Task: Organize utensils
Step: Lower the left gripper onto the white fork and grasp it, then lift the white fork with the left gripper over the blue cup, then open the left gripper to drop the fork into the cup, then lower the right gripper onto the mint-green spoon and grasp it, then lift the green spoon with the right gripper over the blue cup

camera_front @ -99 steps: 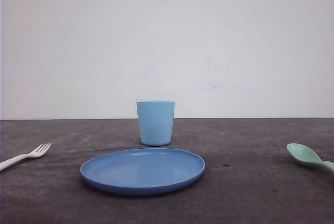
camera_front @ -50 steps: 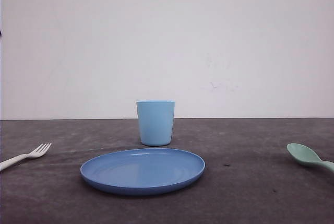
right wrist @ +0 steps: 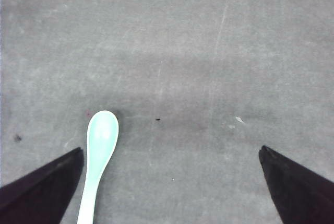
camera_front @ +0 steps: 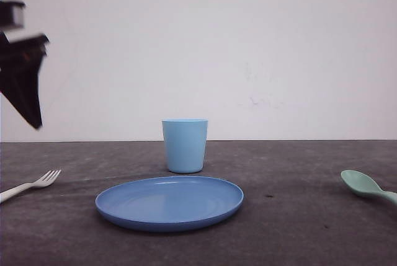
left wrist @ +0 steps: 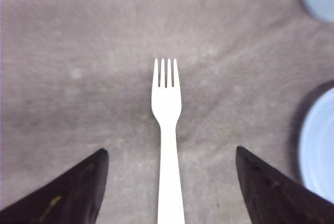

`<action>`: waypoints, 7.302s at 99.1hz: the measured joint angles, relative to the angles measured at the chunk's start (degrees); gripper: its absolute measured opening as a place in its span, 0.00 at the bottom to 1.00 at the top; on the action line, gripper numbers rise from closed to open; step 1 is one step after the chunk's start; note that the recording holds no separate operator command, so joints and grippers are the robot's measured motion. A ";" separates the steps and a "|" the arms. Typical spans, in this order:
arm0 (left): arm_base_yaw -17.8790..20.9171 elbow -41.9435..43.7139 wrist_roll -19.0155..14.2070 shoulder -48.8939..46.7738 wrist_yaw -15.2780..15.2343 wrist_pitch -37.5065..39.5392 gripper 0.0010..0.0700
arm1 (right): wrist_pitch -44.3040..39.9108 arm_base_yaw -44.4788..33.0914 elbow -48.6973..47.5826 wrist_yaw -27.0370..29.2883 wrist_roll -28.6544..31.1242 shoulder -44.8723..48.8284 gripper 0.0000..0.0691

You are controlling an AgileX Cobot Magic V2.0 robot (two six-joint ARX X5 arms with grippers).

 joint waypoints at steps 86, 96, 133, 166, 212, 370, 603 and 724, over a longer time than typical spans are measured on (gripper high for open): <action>-4.13 0.44 -0.57 15.67 -6.47 6.45 0.46 | -0.02 0.00 0.00 0.00 0.00 0.00 0.98; -4.72 0.44 -0.57 15.74 -6.34 6.95 0.25 | -0.04 0.00 0.00 0.00 0.00 0.00 0.98; -6.12 0.57 -0.59 15.82 -6.62 7.23 0.06 | -0.24 0.00 0.00 0.00 0.00 0.00 0.98; -7.76 2.62 -0.59 7.78 -6.45 10.32 0.05 | -0.26 0.00 0.00 0.00 0.02 0.00 0.98; -12.94 5.11 -0.59 3.13 -0.59 45.20 0.05 | -0.55 0.00 0.00 0.00 0.07 0.00 0.98; -17.70 8.07 -0.55 41.48 0.72 85.24 0.05 | -5.25 0.00 0.00 0.24 0.72 -0.02 0.98; 3.69 8.20 2.27 -19.74 -5.35 -1.73 0.28 | 15.72 10.05 0.07 -12.90 1.11 40.41 0.34; 3.69 8.20 2.29 -19.74 -5.35 -1.36 0.28 | 53.72 23.10 0.07 -18.91 2.69 27.54 0.04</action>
